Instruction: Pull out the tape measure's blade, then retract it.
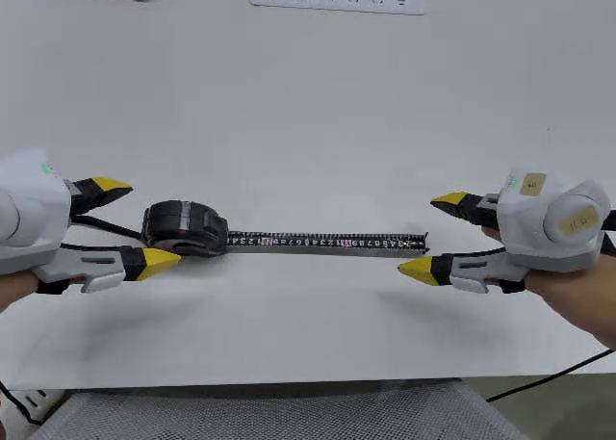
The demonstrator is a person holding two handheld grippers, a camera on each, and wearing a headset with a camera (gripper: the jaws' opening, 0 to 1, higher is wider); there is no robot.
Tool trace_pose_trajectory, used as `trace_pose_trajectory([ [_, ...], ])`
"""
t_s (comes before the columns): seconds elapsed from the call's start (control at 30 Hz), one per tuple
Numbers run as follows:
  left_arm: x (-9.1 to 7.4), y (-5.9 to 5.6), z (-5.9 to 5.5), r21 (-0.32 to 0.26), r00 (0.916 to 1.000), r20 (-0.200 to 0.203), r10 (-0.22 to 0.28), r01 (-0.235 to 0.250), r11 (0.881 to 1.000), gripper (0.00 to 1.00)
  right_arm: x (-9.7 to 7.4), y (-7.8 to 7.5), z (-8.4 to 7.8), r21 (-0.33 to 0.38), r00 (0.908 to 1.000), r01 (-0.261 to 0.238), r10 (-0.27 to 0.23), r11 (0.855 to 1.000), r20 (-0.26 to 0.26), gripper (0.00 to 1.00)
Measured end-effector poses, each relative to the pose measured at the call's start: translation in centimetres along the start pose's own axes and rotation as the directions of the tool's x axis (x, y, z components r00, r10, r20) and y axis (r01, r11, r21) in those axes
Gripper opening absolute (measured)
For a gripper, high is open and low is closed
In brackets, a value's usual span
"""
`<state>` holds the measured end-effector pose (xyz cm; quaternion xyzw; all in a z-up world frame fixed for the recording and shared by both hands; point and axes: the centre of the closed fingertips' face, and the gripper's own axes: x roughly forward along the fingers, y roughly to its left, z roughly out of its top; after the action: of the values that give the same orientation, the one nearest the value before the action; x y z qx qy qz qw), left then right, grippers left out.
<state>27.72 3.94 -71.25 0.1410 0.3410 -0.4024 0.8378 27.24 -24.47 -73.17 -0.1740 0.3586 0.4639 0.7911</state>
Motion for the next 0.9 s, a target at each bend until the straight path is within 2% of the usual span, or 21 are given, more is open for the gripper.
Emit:
trace_pose_trajectory([
  [0.5,-1.4,-0.8,-0.3,-0.063,0.9969,0.067,0.042,-0.038,0.997,0.7,-0.5,1.4,0.8,0.031,0.9951,0.069,-0.071,0.997,0.068,0.7],
  [0.57,-1.6,-1.1,-0.5,-0.069,0.9968,0.067,0.044,-0.039,0.997,0.71,-0.6,1.7,0.6,0.037,0.9942,0.076,-0.078,0.996,0.074,0.71],
  [0.6,-1.7,-1.7,-0.7,-0.081,0.9976,0.063,0.028,-0.023,0.996,0.71,-0.7,1.8,0.5,0.046,0.9939,0.076,-0.079,0.996,0.077,0.71],
  [0.9,-2.7,-2.8,-1.7,-0.115,0.9954,0.075,0.059,-0.05,0.992,0.74,-1.6,3.6,-0.1,0.069,0.9904,0.093,-0.099,0.993,0.096,0.73],
])
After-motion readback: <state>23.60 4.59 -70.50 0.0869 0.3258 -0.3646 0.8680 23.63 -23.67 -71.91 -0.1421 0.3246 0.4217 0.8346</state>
